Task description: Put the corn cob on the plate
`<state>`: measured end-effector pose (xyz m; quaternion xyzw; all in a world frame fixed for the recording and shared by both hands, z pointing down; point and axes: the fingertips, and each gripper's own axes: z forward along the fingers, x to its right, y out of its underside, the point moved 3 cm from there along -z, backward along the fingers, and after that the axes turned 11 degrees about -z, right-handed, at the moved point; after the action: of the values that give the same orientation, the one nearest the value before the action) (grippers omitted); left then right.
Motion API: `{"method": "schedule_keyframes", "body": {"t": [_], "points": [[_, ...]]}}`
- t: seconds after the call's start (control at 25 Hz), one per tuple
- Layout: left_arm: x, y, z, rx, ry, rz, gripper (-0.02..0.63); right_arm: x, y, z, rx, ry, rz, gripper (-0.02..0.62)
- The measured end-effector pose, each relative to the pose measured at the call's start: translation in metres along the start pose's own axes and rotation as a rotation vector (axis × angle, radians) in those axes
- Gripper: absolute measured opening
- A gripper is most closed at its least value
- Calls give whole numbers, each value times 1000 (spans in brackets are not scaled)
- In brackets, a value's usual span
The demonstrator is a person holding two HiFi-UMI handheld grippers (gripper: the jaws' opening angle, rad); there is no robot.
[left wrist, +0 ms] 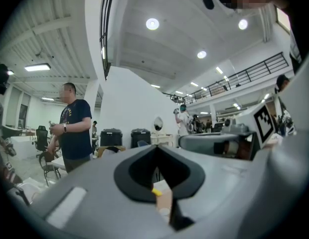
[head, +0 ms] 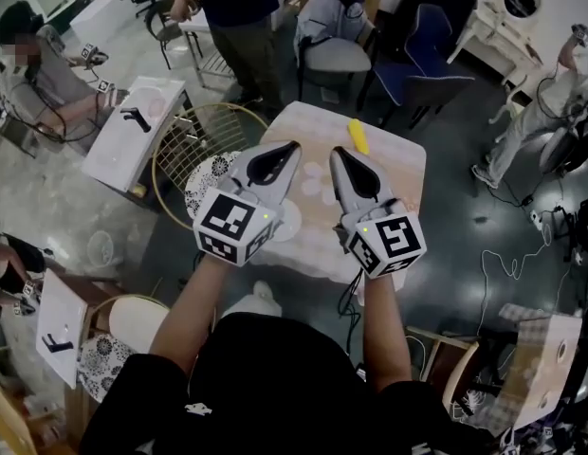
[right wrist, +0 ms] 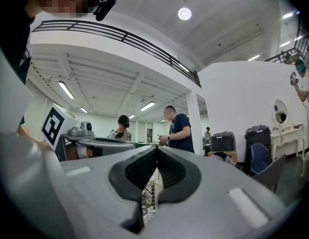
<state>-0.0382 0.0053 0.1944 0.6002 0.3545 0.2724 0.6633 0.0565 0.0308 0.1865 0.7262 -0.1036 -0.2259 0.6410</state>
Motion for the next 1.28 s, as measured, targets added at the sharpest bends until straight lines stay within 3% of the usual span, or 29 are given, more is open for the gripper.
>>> {"method": "schedule_keyframes", "body": {"t": [0.64, 1.28], "points": [[-67, -15, 14, -12, 70, -24, 5, 1, -1, 65, -41, 72, -10, 0], [-85, -14, 26, -18, 61, -45, 5, 19, 13, 80, -83, 75, -17, 0]]}}
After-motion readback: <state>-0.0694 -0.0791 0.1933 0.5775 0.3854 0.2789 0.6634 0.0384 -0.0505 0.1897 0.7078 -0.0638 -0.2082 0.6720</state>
